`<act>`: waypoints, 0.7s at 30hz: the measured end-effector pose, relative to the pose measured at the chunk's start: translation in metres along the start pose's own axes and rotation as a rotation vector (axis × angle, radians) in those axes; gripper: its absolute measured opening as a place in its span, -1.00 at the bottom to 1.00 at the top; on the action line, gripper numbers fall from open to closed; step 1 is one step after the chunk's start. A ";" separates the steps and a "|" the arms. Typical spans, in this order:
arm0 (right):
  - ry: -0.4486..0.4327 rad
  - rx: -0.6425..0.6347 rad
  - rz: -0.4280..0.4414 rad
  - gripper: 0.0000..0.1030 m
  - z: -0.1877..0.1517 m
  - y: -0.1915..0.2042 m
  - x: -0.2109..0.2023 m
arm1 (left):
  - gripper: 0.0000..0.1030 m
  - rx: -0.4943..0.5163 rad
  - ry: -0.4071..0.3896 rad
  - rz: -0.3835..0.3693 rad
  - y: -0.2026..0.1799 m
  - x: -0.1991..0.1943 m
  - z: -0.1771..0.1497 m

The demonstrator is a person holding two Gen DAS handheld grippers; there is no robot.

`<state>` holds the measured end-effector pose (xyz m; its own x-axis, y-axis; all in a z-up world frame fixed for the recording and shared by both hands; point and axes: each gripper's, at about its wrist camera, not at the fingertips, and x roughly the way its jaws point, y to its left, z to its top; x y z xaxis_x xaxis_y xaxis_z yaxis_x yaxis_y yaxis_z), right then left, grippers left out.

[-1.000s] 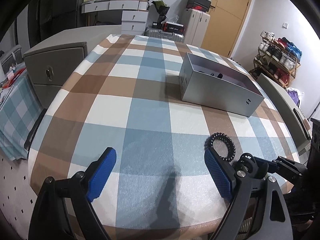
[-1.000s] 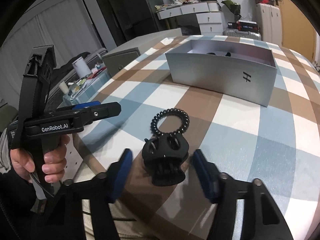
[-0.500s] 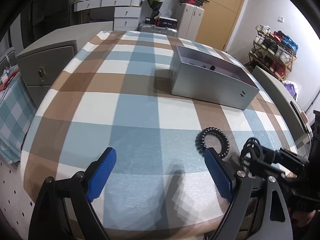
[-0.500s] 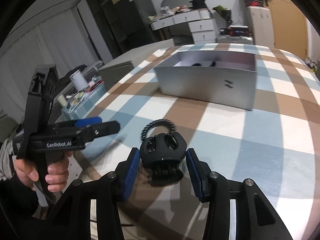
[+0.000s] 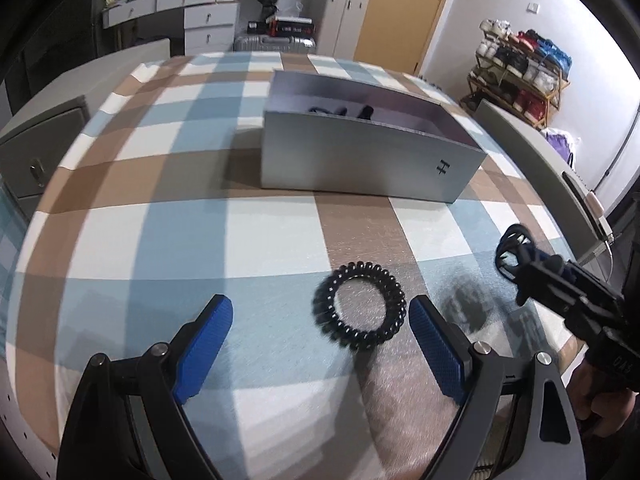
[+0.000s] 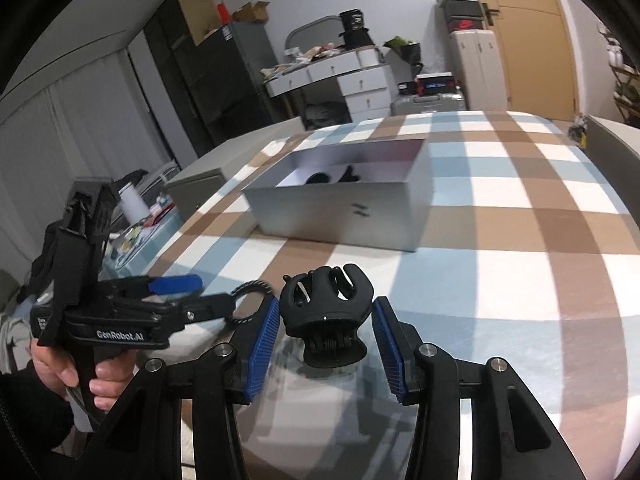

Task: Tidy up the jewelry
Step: 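Grasp the round black hair clip with the right tool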

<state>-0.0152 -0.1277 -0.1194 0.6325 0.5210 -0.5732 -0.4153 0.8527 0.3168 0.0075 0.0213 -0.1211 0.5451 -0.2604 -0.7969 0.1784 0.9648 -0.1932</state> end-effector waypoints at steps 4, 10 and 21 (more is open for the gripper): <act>-0.013 0.024 -0.002 -0.10 0.000 -0.010 -0.004 | 0.69 0.009 0.010 0.004 -0.006 0.006 0.003; -0.018 0.035 -0.001 -0.10 -0.001 -0.016 -0.005 | 0.68 0.056 0.010 0.025 -0.018 0.011 0.004; -0.023 0.035 -0.002 -0.10 0.000 -0.018 -0.008 | -0.17 0.125 0.030 0.043 -0.030 0.011 0.007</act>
<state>-0.0132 -0.1474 -0.1206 0.6485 0.5198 -0.5561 -0.3915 0.8543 0.3419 0.0138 -0.0110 -0.1204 0.5302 -0.2160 -0.8199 0.2572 0.9624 -0.0873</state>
